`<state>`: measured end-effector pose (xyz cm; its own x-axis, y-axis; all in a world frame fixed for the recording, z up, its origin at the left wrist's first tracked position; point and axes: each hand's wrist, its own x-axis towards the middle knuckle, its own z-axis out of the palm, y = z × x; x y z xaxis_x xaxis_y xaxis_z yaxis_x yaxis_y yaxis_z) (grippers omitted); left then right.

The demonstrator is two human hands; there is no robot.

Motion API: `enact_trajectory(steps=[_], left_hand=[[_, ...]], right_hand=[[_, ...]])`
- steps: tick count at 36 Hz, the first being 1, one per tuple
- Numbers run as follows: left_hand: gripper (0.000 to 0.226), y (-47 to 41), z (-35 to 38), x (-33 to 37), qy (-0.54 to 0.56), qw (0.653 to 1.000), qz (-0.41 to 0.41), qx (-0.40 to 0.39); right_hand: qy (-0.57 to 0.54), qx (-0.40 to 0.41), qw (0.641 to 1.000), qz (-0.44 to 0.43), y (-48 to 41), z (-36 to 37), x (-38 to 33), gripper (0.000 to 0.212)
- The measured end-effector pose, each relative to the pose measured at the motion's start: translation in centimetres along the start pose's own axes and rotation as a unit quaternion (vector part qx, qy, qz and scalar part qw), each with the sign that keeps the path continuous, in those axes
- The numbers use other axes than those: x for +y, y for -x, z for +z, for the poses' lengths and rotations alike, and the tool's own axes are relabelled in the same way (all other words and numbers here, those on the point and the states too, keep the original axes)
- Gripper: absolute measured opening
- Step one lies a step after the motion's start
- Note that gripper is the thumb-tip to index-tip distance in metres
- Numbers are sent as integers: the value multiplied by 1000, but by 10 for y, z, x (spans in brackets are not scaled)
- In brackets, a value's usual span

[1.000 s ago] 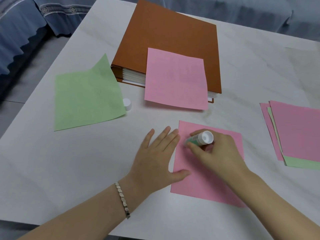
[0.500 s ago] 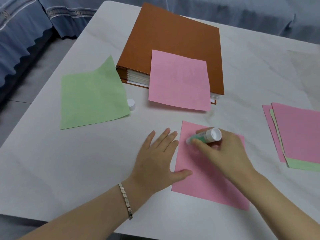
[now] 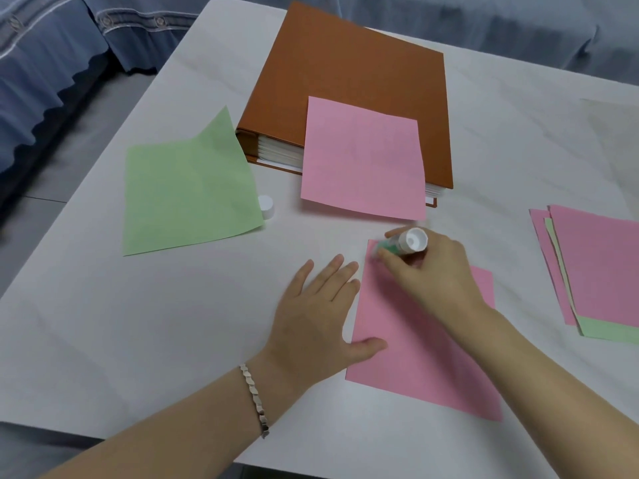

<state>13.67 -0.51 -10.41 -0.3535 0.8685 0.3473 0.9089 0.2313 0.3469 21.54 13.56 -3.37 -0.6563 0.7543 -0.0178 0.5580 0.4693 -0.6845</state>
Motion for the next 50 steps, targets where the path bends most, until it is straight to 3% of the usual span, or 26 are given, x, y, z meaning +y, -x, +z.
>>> enact_trajectory(steps=[7, 15, 23, 28, 32, 34, 40, 45, 50], left_hand=[[73, 0, -1, 1, 5, 1000, -5, -10], [72, 0, 0, 0, 6, 1000, -2, -7], [70, 0, 0, 0, 3, 1000, -3, -4], [72, -1, -1, 1, -11, 1000, -1, -20], [70, -2, -2, 1, -5, 1000, 7, -17], [66, -3, -1, 1, 2, 1000, 17, -17], [60, -13, -2, 9, 5, 998, 42, -49], [51, -21, -6, 9, 13, 995, 79, -65], [59, -26, -9, -7, -11, 989, 95, -115]], right_hand=[[-28, 28, 999, 17, 2, -4, 2, 12], [-4, -80, 997, 1, 29, -2, -3, 5], [4, -16, 1000, 10, 8, 5, -5, 10], [-141, 20, 986, 89, 2, -6, 0, 7], [-377, 23, 906, 190, 11, -26, 5, 20], [-434, 17, 870, 233, 18, -35, 7, 21], [-458, 1, 854, 248, 37, -50, 13, 15], [-452, -5, 862, 231, 44, -55, 16, 12], [-437, -10, 872, 221, 46, -54, 20, 11]])
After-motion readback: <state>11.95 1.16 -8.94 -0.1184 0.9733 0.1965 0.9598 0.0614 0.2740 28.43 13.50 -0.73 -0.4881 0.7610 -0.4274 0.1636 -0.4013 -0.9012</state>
